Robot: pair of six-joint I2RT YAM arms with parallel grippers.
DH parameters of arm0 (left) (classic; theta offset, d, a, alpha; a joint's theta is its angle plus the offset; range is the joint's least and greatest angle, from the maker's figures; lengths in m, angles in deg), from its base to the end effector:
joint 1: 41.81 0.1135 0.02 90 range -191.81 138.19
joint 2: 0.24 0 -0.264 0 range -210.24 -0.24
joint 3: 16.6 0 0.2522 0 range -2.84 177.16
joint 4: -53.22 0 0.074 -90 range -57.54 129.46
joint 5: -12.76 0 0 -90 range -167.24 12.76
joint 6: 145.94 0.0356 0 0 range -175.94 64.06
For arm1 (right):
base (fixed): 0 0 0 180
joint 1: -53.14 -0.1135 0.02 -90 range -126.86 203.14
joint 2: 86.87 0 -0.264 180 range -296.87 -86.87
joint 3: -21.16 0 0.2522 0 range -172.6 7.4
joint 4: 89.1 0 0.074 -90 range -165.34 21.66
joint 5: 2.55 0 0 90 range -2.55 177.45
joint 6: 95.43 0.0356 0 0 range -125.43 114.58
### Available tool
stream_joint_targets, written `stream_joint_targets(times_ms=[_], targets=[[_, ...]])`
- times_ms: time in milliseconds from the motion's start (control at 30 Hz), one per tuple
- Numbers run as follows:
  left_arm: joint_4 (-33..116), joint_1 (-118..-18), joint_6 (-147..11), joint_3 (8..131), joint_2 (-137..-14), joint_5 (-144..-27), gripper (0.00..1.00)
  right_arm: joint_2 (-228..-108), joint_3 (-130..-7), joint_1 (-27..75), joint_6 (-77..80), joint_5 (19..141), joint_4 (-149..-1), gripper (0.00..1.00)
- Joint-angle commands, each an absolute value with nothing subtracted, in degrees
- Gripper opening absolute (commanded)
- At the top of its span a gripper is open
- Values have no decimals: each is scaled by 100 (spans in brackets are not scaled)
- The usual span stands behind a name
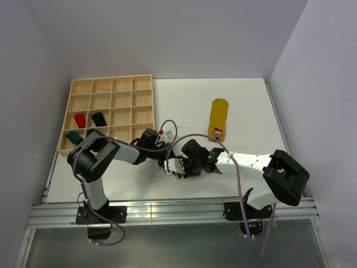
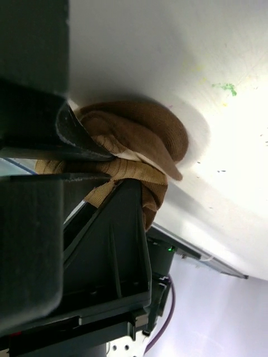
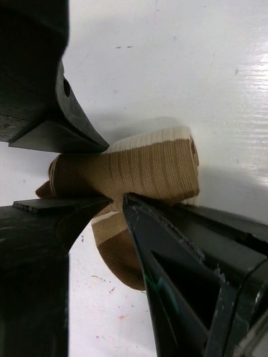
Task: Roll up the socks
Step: Roll the sock at the center of the board.
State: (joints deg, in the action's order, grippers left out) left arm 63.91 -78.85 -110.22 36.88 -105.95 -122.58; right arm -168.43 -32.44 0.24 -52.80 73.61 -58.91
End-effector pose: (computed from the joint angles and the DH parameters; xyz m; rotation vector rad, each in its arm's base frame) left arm 0.2402 -0.2130 0.1026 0.0943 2.6656 -1.6090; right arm 0.1508 0.2135 0.1642 -2.0354 1.5834 0.3479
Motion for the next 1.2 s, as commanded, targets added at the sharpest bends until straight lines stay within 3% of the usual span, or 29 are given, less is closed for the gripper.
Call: stream_joint_targets(times_ms=[0, 200, 433, 800, 1000, 1167], targets=[[6328, -7715, -10735, 3601, -10001, -11654, 16, -16984, -3347, 23, -5253, 7137, -5126, 28], [6319, -7574, -10788, 3478, -9385, -11073, 25, -17247, -3558, 94, -5271, 6891, -4687, 28], [6205, -7557, -10857, 2995, -8612, -9993, 19, -17800, -4146, 322, -5482, 6294, -3764, 28], [6065, -7460, -11176, 1535, -5905, -7901, 19, -19461, -6026, 1350, -6334, 5318, -1621, 29], [5713, -8073, -10097, 1500, -4823, -7127, 25, -20497, -7029, 1701, -6703, 4870, -601, 29], [5651, -8926, -9304, 1860, -5277, -6723, 31, -20851, -7433, 1807, -6669, 4772, -388, 30]])
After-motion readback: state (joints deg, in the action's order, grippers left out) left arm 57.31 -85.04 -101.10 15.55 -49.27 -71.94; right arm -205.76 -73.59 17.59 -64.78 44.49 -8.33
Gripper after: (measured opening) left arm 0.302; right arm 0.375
